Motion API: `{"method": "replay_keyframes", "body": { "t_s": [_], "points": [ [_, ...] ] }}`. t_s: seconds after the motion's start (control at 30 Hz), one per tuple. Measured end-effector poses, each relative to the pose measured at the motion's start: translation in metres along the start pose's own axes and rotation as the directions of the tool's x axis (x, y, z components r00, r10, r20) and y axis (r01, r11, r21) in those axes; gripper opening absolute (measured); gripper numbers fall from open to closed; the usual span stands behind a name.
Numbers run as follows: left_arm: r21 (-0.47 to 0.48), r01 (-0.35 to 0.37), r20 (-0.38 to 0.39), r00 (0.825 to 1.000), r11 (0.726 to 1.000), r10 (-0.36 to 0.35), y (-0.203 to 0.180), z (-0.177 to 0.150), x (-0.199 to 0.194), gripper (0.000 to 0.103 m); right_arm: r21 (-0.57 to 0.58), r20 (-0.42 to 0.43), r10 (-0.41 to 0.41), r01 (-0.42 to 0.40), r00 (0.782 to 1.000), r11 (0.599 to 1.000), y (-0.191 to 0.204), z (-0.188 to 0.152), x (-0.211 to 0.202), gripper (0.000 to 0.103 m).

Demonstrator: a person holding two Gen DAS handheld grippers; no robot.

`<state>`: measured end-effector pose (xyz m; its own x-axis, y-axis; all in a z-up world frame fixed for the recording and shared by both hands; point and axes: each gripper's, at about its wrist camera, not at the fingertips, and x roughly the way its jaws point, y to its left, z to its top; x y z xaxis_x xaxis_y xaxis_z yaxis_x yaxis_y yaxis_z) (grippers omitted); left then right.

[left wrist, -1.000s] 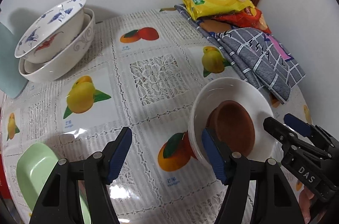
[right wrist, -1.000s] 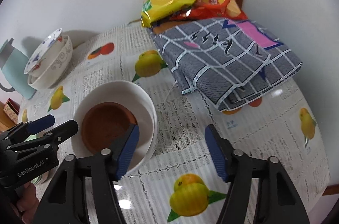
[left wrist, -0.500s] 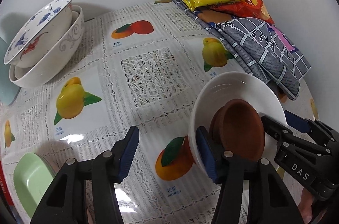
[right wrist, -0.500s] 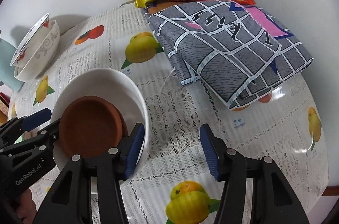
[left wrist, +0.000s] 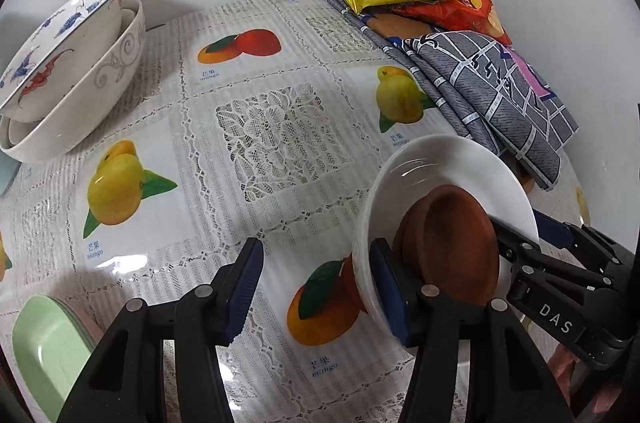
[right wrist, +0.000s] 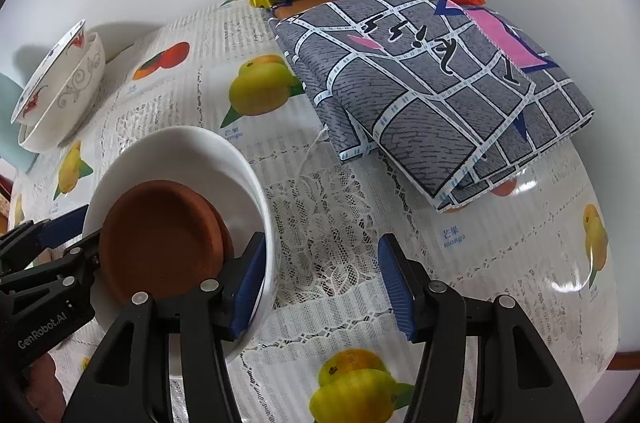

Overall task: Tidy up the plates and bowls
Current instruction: 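Close the right tool on the white bowl rim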

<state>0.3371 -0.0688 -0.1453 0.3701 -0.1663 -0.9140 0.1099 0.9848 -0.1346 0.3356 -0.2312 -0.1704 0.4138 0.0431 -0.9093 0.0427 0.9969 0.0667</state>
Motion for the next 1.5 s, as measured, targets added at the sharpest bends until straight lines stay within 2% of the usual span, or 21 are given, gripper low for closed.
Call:
{"method": "replay_keyframes", "body": {
  "t_s": [0.1,0.23,0.47,0.6,0.73,0.87,1.17,1.4,1.5],
  "points": [
    [-0.022,0.021,-0.013,1.0,1.0,-0.021,0.003,0.001,0.003,0.053,0.004,0.01,0.004,-0.004,1.0,1.0,-0.001,-0.001,-0.001,0.055],
    [-0.028,0.05,-0.011,0.999,0.998,-0.05,0.0,0.0,0.003,0.04,0.012,0.025,0.014,-0.014,1.0,1.0,0.0,-0.003,-0.002,0.054],
    [-0.027,0.075,0.02,0.997,0.997,-0.075,-0.009,-0.002,0.0,0.019,0.043,0.024,0.072,-0.073,0.997,0.996,-0.001,-0.004,-0.001,0.038],
    [-0.024,0.098,0.051,0.994,0.995,-0.096,-0.01,-0.003,-0.002,0.013,0.064,0.029,0.099,-0.101,0.995,0.993,0.001,-0.005,-0.001,0.026],
    [-0.026,0.095,0.064,0.994,0.995,-0.093,-0.01,-0.004,-0.001,0.012,0.094,0.032,0.133,-0.136,0.991,0.986,0.003,-0.006,0.001,0.015],
    [-0.017,0.08,0.074,0.994,0.997,-0.079,-0.012,-0.005,-0.002,0.011,0.101,0.04,0.139,-0.143,0.989,0.985,0.006,-0.006,0.001,0.011],
    [-0.036,0.095,0.045,0.995,0.995,-0.094,-0.009,-0.003,0.001,0.012,0.111,0.038,0.145,-0.148,0.989,0.983,0.006,-0.003,0.003,0.011],
    [-0.016,0.09,0.074,0.993,0.996,-0.089,-0.011,-0.005,-0.001,0.011,0.114,0.058,0.112,-0.118,0.992,0.986,0.009,-0.005,0.001,0.009],
    [-0.005,0.086,0.076,0.993,0.996,-0.085,-0.011,-0.005,-0.002,0.011,0.141,0.07,0.129,-0.137,0.989,0.98,0.006,-0.007,0.0,0.009]
  ]
}}
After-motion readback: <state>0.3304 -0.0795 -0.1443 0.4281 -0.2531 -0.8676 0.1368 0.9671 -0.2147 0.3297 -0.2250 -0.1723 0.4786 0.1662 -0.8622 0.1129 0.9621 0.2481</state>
